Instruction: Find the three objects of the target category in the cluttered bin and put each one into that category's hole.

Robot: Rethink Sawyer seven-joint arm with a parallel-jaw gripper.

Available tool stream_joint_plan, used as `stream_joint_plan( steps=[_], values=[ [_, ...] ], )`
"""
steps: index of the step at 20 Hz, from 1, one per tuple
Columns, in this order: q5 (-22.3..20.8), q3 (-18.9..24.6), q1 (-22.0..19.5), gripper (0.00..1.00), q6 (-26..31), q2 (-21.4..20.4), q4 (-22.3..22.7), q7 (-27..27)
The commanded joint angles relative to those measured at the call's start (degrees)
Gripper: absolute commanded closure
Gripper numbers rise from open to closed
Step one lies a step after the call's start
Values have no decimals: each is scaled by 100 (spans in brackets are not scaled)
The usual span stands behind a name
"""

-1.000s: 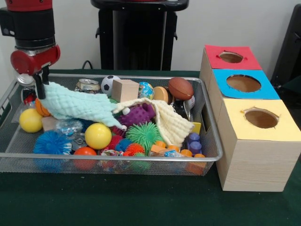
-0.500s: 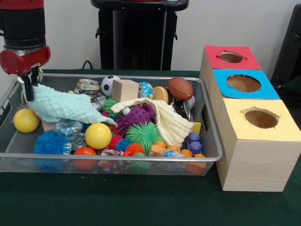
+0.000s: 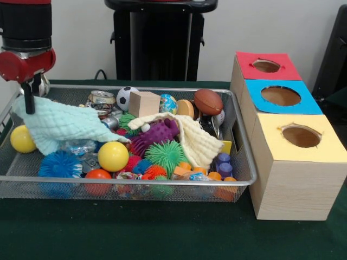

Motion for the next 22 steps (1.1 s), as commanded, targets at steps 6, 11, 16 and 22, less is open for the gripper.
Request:
stream_joint_plan(
  steps=[6, 11, 16, 22],
  values=[
    [-37, -78, -103, 100, 735, 92, -93, -1796],
    [118, -49, -115, 0, 763, 84, 61, -1602],
    [277, -17, -143, 0, 731, 85, 242, -1399],
    [315, -14, -156, 0, 639, 49, 332, -1266]
  ],
)
